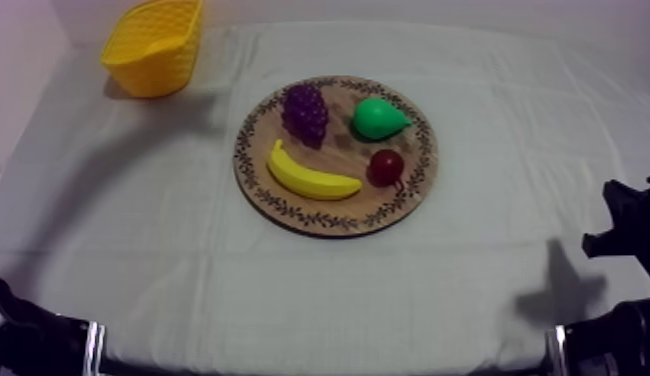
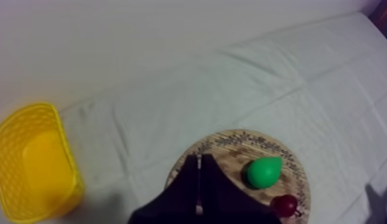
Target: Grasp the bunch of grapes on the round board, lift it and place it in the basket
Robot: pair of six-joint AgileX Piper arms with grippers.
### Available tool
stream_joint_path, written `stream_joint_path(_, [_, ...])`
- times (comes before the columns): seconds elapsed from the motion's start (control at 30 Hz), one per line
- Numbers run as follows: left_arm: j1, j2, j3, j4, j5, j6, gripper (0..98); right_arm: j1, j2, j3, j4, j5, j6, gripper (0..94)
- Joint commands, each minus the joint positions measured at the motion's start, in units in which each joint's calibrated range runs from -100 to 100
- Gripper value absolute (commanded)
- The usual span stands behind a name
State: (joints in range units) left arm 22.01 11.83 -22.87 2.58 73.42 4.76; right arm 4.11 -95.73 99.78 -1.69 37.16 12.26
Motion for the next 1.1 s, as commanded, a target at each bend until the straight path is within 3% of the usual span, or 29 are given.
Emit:
stream_joint_path(0.0, [1.28, 4.37, -6.86, -1.0, 3.52, 2.59, 0.0, 0.03, -0.02, -0.01, 0.01, 0.02, 0.02, 0.5])
stream_joint_path(0.23, [6.33, 12.53, -12.81, -6.2, 8.7, 10.32, 0.0, 0.03, -0.02, -0.01, 0.01, 0.02, 0.02, 0.5])
stream_joint_path(0.67, [6.95, 21.18, -7.33, -5.06, 9.83, 18.48, 1.8, 0.03, -0.02, -0.01, 0.01, 0.02, 0.02, 0.5])
stream_joint_path(1.07, [6.85, 21.42, -3.57, -6.1, 7.3, 19.62, 7.8, 0.03, -0.02, -0.01, 0.01, 0.02, 0.02, 0.5])
